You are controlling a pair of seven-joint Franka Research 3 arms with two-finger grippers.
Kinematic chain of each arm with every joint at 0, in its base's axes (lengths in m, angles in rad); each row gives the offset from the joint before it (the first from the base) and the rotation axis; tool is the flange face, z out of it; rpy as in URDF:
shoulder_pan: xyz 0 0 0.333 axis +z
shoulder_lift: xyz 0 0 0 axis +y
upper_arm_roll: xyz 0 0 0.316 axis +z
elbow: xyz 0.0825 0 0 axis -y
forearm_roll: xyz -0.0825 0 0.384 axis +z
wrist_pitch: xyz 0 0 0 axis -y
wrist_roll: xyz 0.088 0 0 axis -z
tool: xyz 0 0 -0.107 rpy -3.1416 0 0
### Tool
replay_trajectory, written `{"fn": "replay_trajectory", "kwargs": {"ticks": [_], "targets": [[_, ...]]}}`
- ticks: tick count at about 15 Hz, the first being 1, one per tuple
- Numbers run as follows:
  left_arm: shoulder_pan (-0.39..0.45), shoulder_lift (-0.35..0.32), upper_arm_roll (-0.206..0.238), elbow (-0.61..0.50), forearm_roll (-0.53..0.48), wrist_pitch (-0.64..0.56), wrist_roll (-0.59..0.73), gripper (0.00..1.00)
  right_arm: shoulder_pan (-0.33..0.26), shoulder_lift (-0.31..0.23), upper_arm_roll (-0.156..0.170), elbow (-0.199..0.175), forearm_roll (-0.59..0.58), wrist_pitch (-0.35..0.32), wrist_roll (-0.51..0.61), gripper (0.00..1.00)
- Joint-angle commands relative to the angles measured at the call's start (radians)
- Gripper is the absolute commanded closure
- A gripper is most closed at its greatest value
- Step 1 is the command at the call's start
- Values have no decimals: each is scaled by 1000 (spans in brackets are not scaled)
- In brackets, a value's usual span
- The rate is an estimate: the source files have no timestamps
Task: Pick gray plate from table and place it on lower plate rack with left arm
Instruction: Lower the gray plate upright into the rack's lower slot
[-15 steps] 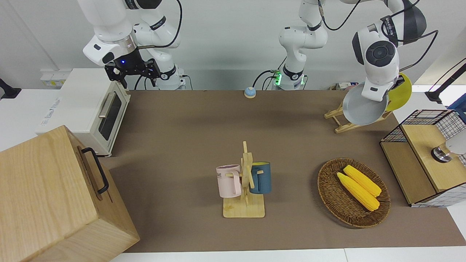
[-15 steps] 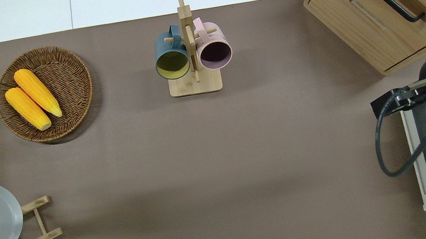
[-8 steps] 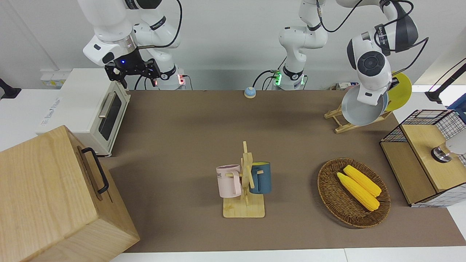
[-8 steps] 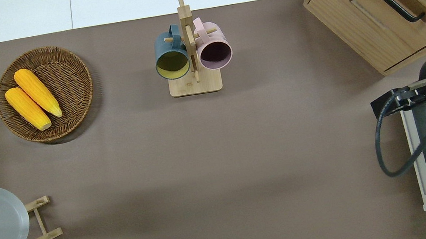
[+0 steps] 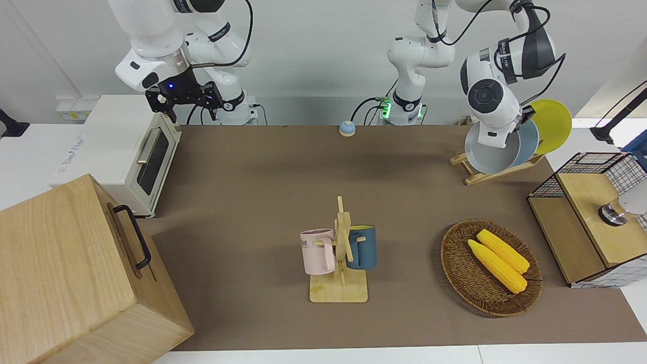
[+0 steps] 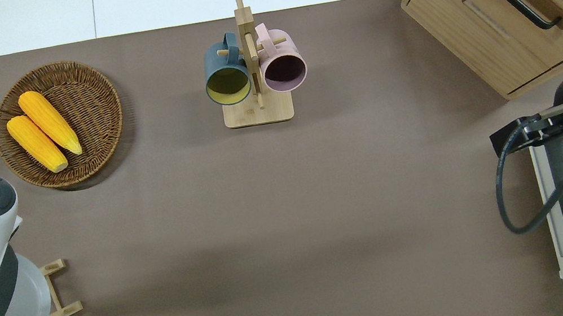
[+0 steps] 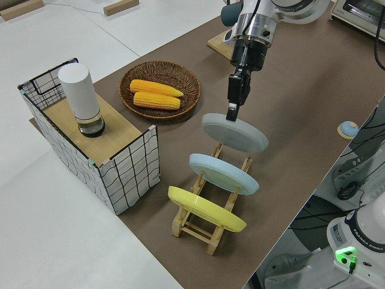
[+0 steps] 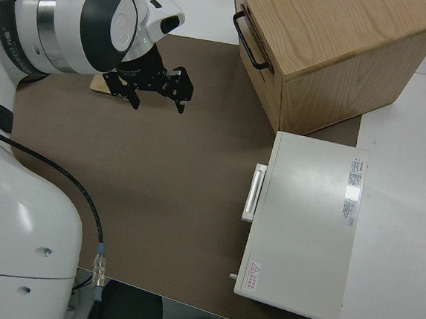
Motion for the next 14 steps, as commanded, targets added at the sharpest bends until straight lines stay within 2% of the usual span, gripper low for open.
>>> {"fn": "replay_trajectory", "kwargs": {"ticks": [1,6,14], "targets": [[-7,-55,2,-76,44,10,-43,1000,-23,-2,21,7,-6,-11,12,17],[-9,-81,2,-124,56,29,-90,1000,-23,-2,21,6,-5,-11,12,17],[-15,-70,1,-175,72,59,-210,1000,-23,-2,20,7,-6,-11,12,17]]}}
